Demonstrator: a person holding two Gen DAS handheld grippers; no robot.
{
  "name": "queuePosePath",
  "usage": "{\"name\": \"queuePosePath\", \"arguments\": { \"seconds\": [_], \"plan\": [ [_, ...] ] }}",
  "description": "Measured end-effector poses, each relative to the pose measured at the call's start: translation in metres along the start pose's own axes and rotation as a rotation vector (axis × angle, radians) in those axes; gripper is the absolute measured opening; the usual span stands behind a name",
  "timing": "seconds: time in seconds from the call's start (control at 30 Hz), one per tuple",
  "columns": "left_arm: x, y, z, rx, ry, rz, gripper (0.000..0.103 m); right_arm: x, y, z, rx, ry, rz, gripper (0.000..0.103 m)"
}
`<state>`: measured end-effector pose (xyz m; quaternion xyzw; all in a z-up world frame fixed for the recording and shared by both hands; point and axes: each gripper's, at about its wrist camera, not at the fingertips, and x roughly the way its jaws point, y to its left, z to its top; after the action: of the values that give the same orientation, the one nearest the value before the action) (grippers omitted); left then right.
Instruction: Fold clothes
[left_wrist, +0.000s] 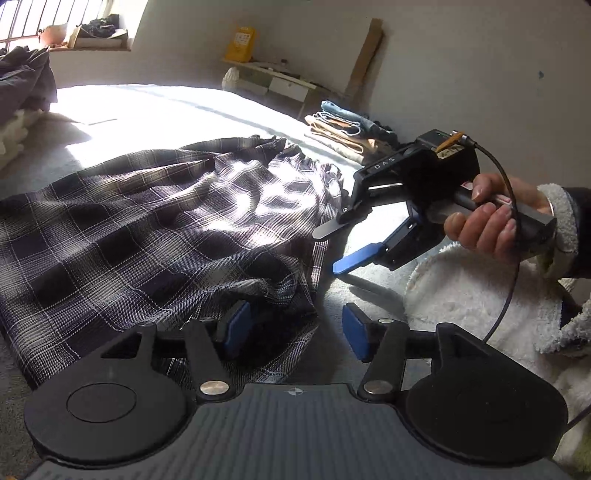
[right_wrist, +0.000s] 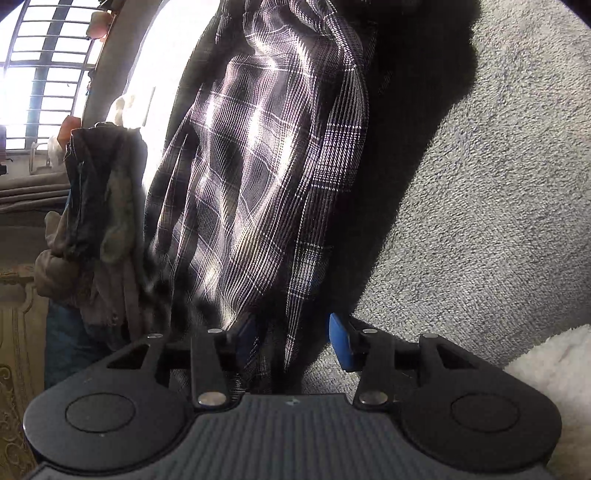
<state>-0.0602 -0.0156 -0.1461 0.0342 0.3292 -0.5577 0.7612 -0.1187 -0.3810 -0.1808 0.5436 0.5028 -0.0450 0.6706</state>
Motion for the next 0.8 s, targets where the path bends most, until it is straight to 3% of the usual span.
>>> {"name": "queuePosePath", "arguments": {
  "seconds": [0.33,0.4,0.57,0.67,0.7,0.77,0.8],
  "plan": [
    [-0.017,-0.002,-0.008,0.055,-0.027,0.043,0.059,0.009,0.016,-0.03,-0.027,0.023,0.029,0.048],
    [-0.016,-0.002,-0.009,0.059,-0.029,0.036,0.059,0.007,0.042,-0.044,-0.212,0.012,-0.018,0.048],
    [-0.007,-0.01,-0.021,0.098,0.028,0.013,0.059,0.029,0.115,-0.109,-0.867,-0.035,-0.276,0.048],
    [-0.001,-0.014,-0.031,0.11,0.065,0.015,0.059,0.05,0.13,-0.141,-1.102,-0.091,-0.399,0.044],
    [-0.001,-0.015,-0.034,0.11,0.072,0.017,0.059,0.055,0.128,-0.147,-1.149,-0.111,-0.439,0.041],
    [0.0,-0.016,-0.04,0.109,0.085,0.021,0.059,0.065,0.126,-0.159,-1.241,-0.151,-0.521,0.018],
    [0.0,-0.016,-0.042,0.107,0.088,0.02,0.059,0.066,0.123,-0.162,-1.263,-0.162,-0.542,0.012]
  ]
}}
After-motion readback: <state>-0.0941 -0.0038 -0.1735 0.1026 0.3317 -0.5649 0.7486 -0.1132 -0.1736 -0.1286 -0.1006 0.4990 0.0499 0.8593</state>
